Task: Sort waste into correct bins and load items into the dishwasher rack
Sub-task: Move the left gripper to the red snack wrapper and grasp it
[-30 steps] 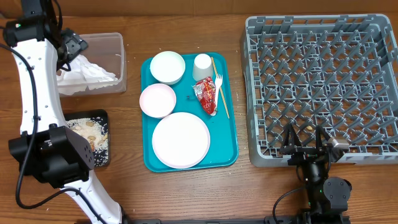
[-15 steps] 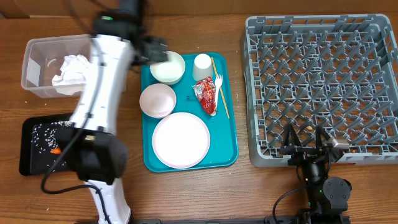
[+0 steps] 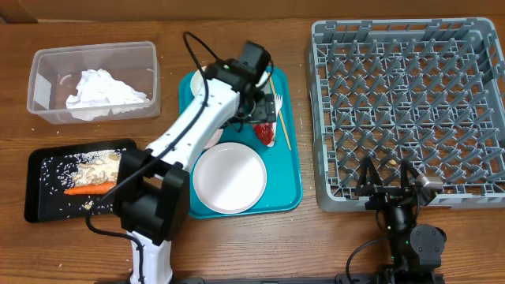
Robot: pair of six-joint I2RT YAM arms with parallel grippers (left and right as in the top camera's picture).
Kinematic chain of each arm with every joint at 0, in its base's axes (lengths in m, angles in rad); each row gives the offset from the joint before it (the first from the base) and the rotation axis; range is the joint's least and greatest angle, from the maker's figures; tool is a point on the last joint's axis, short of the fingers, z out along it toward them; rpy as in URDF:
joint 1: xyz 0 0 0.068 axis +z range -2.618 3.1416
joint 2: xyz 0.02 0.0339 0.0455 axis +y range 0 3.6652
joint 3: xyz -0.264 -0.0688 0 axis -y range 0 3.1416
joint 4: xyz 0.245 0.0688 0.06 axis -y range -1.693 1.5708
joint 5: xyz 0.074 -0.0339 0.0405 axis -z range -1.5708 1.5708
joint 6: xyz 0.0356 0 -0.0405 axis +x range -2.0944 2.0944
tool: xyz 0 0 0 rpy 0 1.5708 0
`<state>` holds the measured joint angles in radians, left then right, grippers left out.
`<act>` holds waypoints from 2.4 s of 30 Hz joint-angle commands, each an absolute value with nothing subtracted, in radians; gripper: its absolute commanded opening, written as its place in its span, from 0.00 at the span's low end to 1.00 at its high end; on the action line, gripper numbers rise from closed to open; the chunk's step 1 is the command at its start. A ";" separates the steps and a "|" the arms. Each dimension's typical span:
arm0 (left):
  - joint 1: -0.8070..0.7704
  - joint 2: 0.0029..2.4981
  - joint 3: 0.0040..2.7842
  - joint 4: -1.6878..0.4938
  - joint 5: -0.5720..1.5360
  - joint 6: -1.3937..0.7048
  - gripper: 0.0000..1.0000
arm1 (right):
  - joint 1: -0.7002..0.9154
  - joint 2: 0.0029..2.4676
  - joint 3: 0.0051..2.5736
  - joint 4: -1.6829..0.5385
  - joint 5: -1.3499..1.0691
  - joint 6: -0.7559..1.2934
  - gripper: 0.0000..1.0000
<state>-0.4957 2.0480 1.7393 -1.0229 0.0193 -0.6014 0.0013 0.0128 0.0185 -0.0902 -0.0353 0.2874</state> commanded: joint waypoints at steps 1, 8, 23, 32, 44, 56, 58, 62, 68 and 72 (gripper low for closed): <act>-0.536 2.040 1.708 -0.989 0.033 -0.694 0.98 | -0.001 0.004 0.008 -0.084 -0.023 0.280 1.00; -0.585 2.040 1.622 -0.861 0.018 -0.791 0.98 | -0.001 0.004 0.008 -0.084 -0.023 0.280 1.00; -0.583 2.040 1.541 -0.751 0.011 -0.801 0.93 | -0.001 0.004 0.008 -0.084 -0.023 0.280 1.00; -0.583 2.040 1.525 -0.742 0.012 -0.802 0.90 | -0.001 0.004 0.008 -0.084 -0.023 0.280 1.00; -0.583 2.064 1.509 -0.717 0.001 -0.808 0.84 | -0.001 0.004 0.008 -0.083 -0.023 0.280 1.00; -0.582 2.113 1.534 -0.712 -0.011 -0.767 0.73 | -0.001 0.004 0.008 -0.084 -0.023 0.280 1.00; -0.582 2.113 1.557 -0.736 -0.019 -0.755 0.72 | -0.001 0.004 0.008 -0.083 -0.023 0.280 1.00; -0.582 2.113 1.610 -0.798 -0.057 -0.755 0.64 | -0.001 0.004 0.008 -0.084 -0.023 0.280 1.00; -0.582 2.113 1.626 -0.815 -0.062 -0.755 0.46 | -0.001 0.004 0.008 -0.083 -0.023 0.280 1.00; -0.582 2.113 1.625 -0.815 -0.051 -0.756 0.40 | -0.001 0.004 0.008 -0.084 -0.023 0.280 1.00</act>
